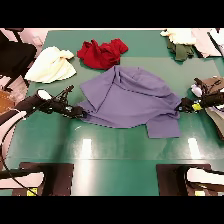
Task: Fold the shirts.
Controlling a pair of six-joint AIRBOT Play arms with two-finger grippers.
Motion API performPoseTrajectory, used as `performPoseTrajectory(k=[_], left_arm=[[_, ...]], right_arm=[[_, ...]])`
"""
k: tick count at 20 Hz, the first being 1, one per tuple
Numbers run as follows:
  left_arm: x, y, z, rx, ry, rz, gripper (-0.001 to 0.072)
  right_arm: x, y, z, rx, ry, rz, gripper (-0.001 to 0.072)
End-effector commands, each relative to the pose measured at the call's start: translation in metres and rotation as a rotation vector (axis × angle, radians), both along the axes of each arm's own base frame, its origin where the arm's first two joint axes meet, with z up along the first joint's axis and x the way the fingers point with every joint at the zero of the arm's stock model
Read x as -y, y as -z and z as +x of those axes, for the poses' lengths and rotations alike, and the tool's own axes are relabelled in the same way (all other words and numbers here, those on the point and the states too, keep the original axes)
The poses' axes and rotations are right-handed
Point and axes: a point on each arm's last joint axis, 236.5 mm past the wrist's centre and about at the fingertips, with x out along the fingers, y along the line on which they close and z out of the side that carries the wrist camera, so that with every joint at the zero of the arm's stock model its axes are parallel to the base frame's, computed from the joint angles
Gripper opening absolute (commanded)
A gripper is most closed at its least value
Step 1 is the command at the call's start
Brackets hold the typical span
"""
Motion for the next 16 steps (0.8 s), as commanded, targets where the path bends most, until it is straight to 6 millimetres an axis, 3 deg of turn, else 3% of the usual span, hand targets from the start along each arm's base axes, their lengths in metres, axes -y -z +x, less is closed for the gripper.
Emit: performPoseTrajectory(k=[1, 4, 7, 9, 13, 16], left_arm=[[-0.013, -0.026, 0.009, 0.084, -0.034, 0.052, 0.0022], [-0.030, -0.086, 0.027, 0.249, -0.096, 0.114, 0.0021], [-0.033, -0.180, 0.047, 0.481, -0.173, 0.084, 0.0022], [-0.028, -0.240, 0.050, 0.596, -0.190, 0.036, 0.0021], [-0.025, -0.358, 0.045, 0.840, -0.183, -0.013, 0.0021], [-0.030, -0.451, 0.027, 1.037, -0.199, -0.022, 0.0021]], right_arm=[[-0.002, -0.005, -0.003, 0.000, -0.009, 0.005, 0.0019], [-0.006, -0.040, 0.008, 0.116, 0.013, 0.023, 0.0019], [-0.016, -0.109, 0.021, 0.321, 0.084, 0.113, 0.0019], [-0.033, -0.163, 0.019, 0.475, 0.077, 0.149, 0.0019], [-0.065, -0.279, -0.015, 0.814, 0.027, 0.110, 0.0019], [-0.077, -0.390, -0.052, 1.142, 0.011, -0.039, 0.0019]])
